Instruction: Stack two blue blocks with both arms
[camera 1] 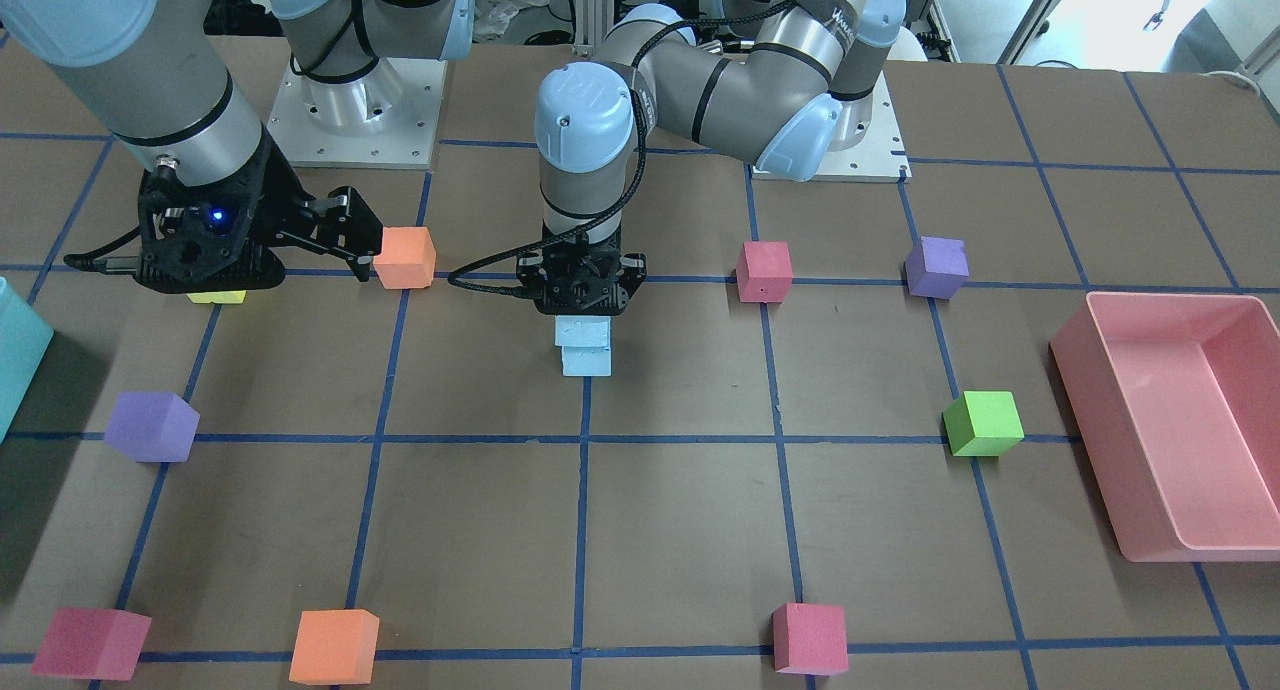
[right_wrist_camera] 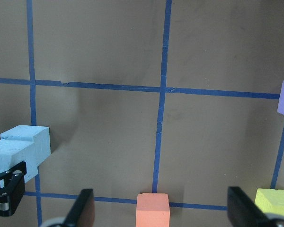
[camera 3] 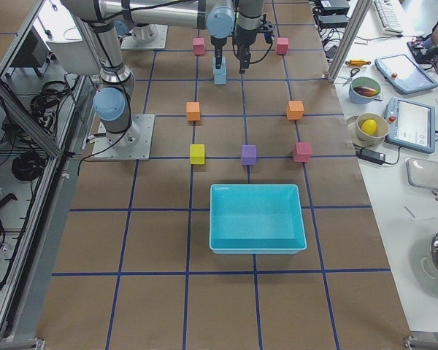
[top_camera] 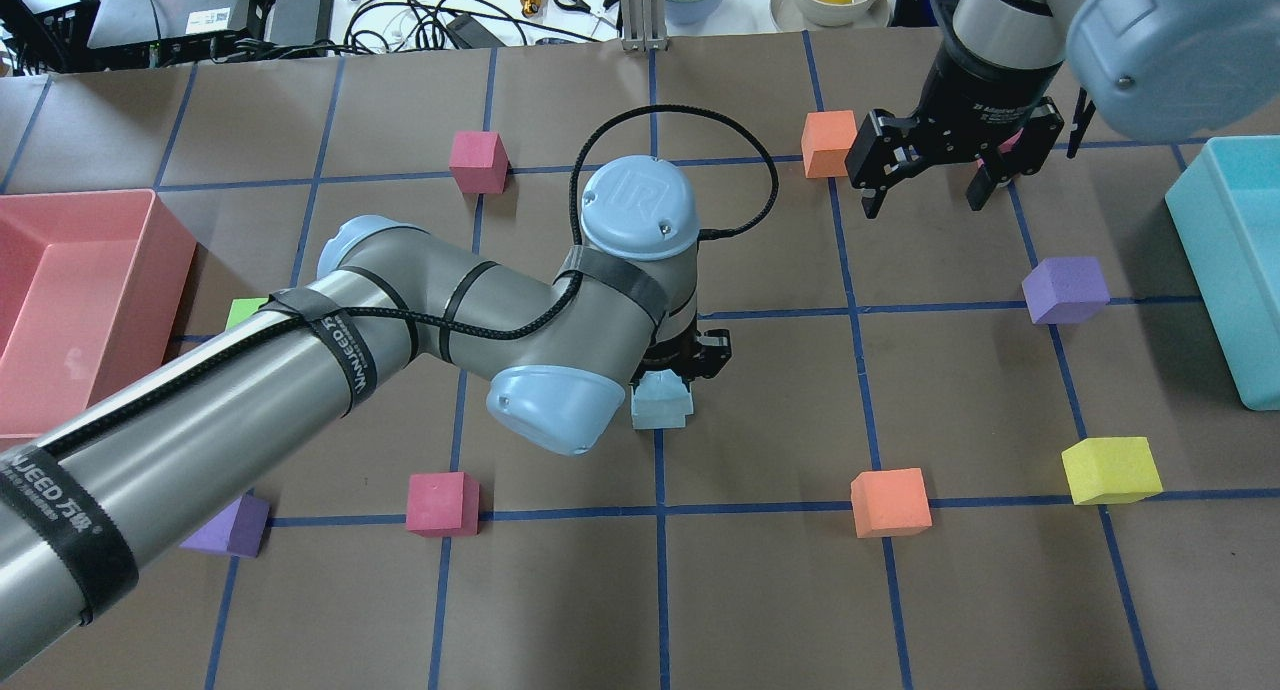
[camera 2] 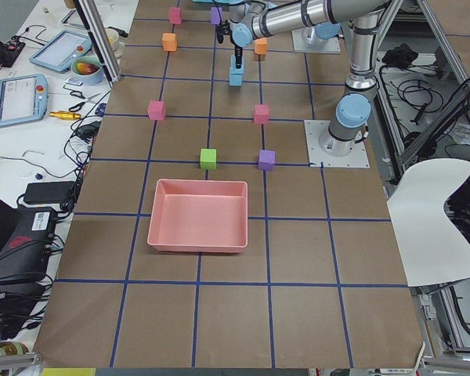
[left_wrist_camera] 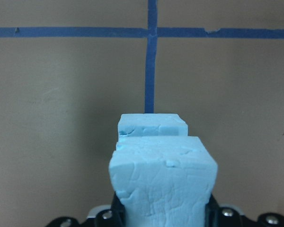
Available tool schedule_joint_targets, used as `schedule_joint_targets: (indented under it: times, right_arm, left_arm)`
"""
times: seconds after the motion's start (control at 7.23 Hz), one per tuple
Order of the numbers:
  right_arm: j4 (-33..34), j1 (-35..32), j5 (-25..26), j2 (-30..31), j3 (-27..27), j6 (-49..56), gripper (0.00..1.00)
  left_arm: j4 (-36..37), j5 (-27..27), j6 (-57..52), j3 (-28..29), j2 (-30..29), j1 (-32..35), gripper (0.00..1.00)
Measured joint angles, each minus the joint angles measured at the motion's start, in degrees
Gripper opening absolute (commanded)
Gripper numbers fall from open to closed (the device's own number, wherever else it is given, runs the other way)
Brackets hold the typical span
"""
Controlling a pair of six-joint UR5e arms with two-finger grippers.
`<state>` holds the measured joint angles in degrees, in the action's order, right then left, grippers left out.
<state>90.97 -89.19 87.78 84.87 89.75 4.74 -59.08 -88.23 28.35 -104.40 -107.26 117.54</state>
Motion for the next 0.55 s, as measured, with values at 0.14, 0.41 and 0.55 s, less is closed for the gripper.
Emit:
schedule_joint_targets:
  times: [0.14,0.41,0.55]
  right_arm:
    - [-0.14,0.00,-0.07,0.28,0.14,0.01,1.00]
    - [-0.28,0.04,-0.40,1.14,0.35,0.01,1.00]
    - [-0.32,0.06,-0.47,1.46,0.38,0.01,1.00]
  left_arm:
    - [0.06,0.16,-0.37,0.35,-0.02,-0.09,0.00]
    - [0.10,-0.02,-0.90,1.02,0.12,-0.26,0.00]
    - [0.10,-0.22,-1.57,0.99,0.17,-0.38,0.00]
